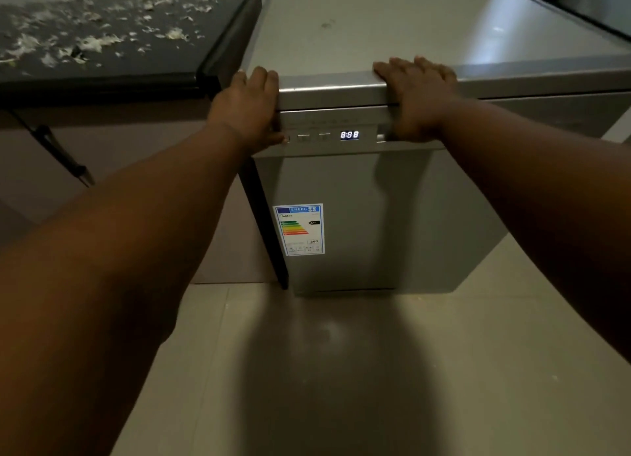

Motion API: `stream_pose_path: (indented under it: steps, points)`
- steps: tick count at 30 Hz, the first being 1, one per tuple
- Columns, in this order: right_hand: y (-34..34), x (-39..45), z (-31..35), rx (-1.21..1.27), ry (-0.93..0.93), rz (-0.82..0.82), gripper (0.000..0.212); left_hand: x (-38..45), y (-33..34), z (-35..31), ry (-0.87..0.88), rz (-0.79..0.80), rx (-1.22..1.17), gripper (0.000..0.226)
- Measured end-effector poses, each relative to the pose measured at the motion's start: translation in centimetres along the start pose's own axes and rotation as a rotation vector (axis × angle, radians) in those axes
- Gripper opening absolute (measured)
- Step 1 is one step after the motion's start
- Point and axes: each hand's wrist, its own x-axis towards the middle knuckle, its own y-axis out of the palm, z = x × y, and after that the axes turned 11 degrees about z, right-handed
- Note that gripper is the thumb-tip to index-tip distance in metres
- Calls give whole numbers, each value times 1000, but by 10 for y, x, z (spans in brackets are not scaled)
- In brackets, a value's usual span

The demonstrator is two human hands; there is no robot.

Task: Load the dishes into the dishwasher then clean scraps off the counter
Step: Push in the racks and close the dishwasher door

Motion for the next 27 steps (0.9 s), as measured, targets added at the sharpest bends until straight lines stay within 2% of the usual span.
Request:
stream_pose_path:
  steps: [5, 10, 14, 16, 20, 23, 27]
  points:
    - [-8, 10, -3, 0, 4, 45, 87, 6, -3, -1, -3, 8, 70, 90]
    - [-5, 10, -4, 50, -15, 1, 69, 22, -13, -1, -33, 134, 147, 105]
    - [-4, 12, -5, 40, -21, -5, 62, 38, -16, 8, 24, 218, -63, 104]
    - [-3, 14, -5, 35, -20, -5, 62, 44, -20, 11, 38, 263, -113, 116]
    - [-13, 25, -12, 27, -66, 85, 67, 52, -21, 8, 24, 268, -126, 134]
    - [-24, 33, -24, 49, -130, 181, 84, 62, -21, 11, 48, 247, -153, 133]
    - [-23, 46, -33, 35, -140, 144, 106, 71, -12, 18, 86, 226, -180, 128]
